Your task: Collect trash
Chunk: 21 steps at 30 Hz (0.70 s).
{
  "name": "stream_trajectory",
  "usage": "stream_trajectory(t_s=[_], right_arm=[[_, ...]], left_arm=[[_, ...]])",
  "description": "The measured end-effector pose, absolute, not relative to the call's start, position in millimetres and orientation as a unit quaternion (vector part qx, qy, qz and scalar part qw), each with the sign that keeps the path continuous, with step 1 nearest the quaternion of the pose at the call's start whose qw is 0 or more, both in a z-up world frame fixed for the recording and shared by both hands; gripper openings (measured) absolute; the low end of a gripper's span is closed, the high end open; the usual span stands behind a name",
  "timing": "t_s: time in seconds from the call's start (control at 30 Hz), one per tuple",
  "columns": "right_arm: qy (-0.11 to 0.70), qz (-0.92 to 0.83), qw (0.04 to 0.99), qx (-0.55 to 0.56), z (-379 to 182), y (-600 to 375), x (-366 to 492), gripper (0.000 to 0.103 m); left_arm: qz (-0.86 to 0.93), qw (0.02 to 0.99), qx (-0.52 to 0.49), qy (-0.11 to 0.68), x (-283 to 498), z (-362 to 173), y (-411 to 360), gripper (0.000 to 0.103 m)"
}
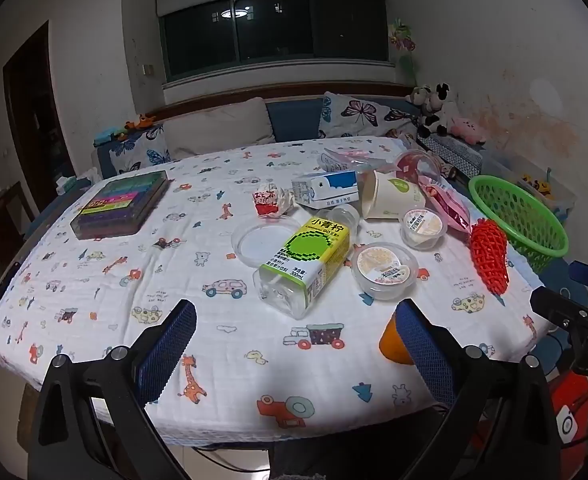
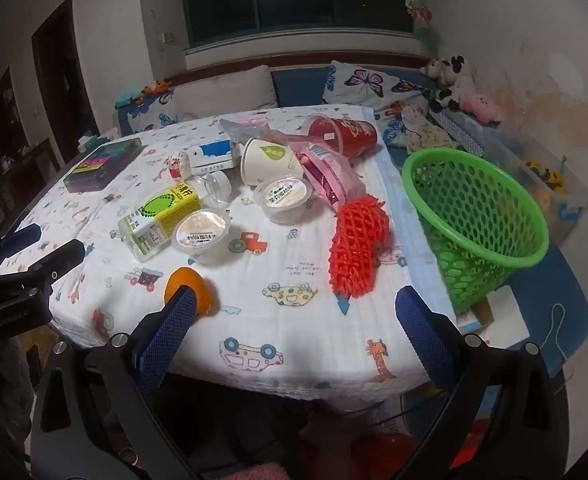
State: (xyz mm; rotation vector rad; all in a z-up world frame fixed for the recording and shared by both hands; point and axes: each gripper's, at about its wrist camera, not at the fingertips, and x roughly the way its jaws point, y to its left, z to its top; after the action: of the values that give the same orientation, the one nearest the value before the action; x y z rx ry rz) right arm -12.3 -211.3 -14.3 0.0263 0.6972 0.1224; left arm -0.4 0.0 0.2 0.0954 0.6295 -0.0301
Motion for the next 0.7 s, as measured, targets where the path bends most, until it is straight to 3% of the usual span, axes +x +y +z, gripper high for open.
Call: stream_trajectory(t_s=[0.7], right_arm=[[0.341,0.06,0.938,0.018,-16.0,-212.8,-11.6,0.099]], left_arm=[[-0.016,0.949,0.05,0.312,-0.3,0.3,-1.1,0.097]])
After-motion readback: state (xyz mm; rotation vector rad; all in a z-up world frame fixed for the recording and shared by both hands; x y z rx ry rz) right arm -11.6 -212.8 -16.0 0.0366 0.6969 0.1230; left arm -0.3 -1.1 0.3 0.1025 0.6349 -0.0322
